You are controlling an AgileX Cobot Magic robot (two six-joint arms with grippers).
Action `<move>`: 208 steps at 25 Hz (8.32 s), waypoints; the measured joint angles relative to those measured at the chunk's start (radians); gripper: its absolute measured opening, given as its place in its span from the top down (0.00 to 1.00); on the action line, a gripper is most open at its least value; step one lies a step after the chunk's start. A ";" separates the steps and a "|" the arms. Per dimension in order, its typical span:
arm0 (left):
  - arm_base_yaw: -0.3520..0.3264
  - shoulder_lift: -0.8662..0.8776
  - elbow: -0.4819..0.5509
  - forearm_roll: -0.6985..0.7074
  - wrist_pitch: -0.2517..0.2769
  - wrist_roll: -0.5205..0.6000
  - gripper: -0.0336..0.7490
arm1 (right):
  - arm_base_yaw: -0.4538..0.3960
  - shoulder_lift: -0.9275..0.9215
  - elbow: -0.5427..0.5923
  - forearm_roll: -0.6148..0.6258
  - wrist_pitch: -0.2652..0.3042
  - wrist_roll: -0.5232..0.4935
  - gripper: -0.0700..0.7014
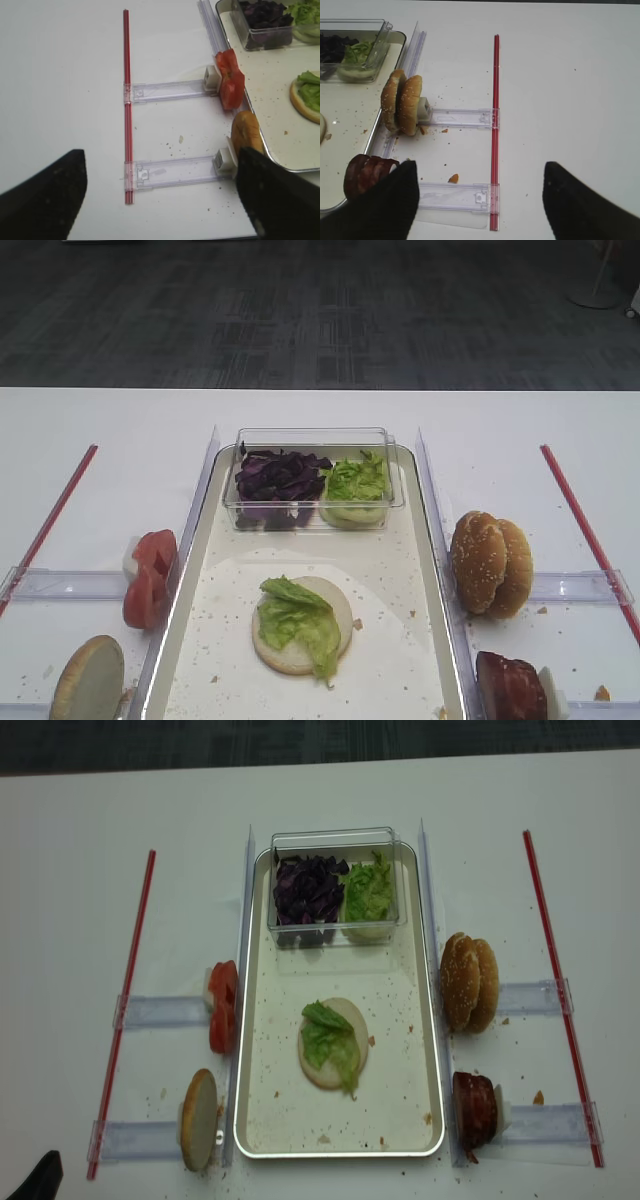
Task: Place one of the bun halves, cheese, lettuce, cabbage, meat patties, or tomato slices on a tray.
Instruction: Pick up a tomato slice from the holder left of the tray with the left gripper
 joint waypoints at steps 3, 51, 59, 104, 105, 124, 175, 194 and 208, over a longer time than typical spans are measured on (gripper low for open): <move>0.000 0.000 0.000 0.000 0.000 0.000 0.24 | 0.000 0.000 0.000 0.000 0.000 0.000 0.21; 0.000 0.960 -0.260 -0.066 -0.244 0.063 0.24 | 0.000 0.000 0.000 0.000 0.000 0.002 0.21; 0.000 1.285 -0.405 -0.068 -0.236 0.063 0.25 | 0.000 0.000 0.000 0.000 0.000 0.002 0.21; -0.182 1.700 -0.638 -0.140 -0.140 0.072 0.29 | 0.000 0.000 0.000 0.000 0.000 0.004 0.21; -0.195 1.700 -0.638 -0.141 -0.140 0.067 0.29 | 0.000 0.000 0.000 0.000 0.000 0.004 0.21; -0.342 1.714 -0.640 -0.184 -0.140 -0.015 0.36 | 0.000 0.000 0.000 0.000 0.000 0.004 0.21; -0.342 1.833 -0.708 -0.067 -0.140 -0.081 0.76 | 0.000 0.000 0.000 0.000 0.000 0.002 0.21; -0.342 1.833 -0.708 -0.047 -0.140 -0.085 0.93 | 0.000 0.000 0.000 0.000 0.000 0.002 0.21; -0.342 1.808 -0.748 -0.047 -0.108 -0.085 0.93 | 0.000 0.000 0.000 0.000 0.000 0.002 0.21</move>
